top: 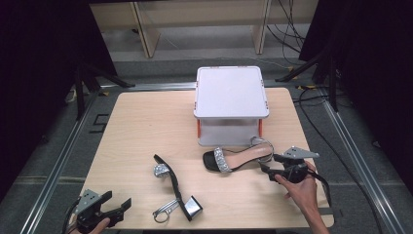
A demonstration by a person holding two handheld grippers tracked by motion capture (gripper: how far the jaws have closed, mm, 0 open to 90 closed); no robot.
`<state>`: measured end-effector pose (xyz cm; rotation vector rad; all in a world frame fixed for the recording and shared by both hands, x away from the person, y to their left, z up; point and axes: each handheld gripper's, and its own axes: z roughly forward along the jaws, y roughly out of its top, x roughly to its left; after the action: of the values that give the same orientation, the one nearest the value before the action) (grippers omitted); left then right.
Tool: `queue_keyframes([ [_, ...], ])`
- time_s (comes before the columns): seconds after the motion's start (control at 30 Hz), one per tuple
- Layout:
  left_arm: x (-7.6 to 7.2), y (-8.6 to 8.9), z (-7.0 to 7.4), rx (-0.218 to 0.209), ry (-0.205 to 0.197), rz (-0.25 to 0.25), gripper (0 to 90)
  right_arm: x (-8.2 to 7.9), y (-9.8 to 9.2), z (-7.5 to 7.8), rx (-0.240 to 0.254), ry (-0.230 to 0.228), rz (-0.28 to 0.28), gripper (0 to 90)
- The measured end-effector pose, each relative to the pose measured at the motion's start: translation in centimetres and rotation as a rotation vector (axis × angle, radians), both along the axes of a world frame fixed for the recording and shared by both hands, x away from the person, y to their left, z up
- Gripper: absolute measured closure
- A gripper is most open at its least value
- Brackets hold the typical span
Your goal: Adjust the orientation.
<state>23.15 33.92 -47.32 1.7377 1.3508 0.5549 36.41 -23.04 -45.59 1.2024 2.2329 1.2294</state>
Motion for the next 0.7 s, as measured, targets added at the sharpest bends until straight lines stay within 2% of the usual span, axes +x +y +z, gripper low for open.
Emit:
queue_keyframes([
  [0.03,0.0,0.0,0.0,-0.002,-0.001,0.001,18.7,0.3,0.0,-0.1,-0.006,-0.012,-0.003,34.9],
  [0.13,0.0,0.0,0.0,0.011,0.004,-0.002,18.6,0.7,0.1,-0.2,0.016,0.001,0.005,38.6],
  [0.17,-0.1,0.0,0.0,0.013,0.007,0.004,18.6,1.1,0.2,-0.2,0.032,-0.009,0.044,41.0],
  [0.23,0.0,0.0,0.0,0.003,0.002,0.0,18.6,1.3,0.4,-0.2,0.043,-0.019,0.056,42.5],
  [0.27,-0.1,0.1,0.1,0.009,0.005,-0.003,18.6,1.5,0.5,-0.1,0.002,-0.033,0.068,46.7],
  [0.3,0.0,0.0,0.0,-0.001,0.001,0.002,18.6,1.5,0.5,-0.1,0.002,-0.033,0.068,46.7],
  [0.33,0.0,-0.1,0.0,0.002,0.002,0.002,18.7,1.4,0.7,-0.1,0.007,-0.003,0.048,50.1],
  [0.37,0.0,0.0,0.0,0.005,0.002,0.002,18.7,1.5,0.7,-0.1,-0.028,-0.019,0.08,60.2],
  [0.4,0.0,0.0,0.0,0.005,0.002,0.002,18.6,1.5,0.9,-0.1,-0.03,-0.031,0.096,64.7],
  [0.43,0.0,0.1,0.0,0.003,0.003,-0.002,18.7,1.2,1.2,-0.1,-0.024,-0.009,0.122,69.5],
  [0.47,0.0,0.1,0.0,0.003,0.003,-0.002,18.6,1.2,1.2,-0.1,-0.024,-0.009,0.122,69.5],
  [0.5,0.0,0.0,0.0,0.004,0.002,0.001,18.7,0.7,1.8,0.2,-0.056,-0.008,0.156,75.2],
  [0.53,0.0,0.0,0.0,0.004,0.002,0.001,18.7,0.7,1.8,0.2,-0.056,-0.008,0.156,75.2],
  [0.57,-0.1,0.0,0.0,-0.003,-0.001,0.004,18.7,0.1,2.2,0.5,-0.124,-0.037,0.167,78.6],
  [0.63,-0.1,0.0,0.0,-0.004,-0.002,0.006,18.7,-0.2,2.3,0.7,-0.123,-0.027,0.179,79.1],
  [0.67,-0.1,0.0,0.0,-0.006,-0.001,0.006,18.7,-0.6,2.4,0.8,-0.116,-0.006,0.188,79.4],
  [0.7,-0.1,0.1,0.0,-0.005,-0.001,0.005,18.8,-1.5,2.6,0.8,-0.127,-0.001,0.228,79.8],
])
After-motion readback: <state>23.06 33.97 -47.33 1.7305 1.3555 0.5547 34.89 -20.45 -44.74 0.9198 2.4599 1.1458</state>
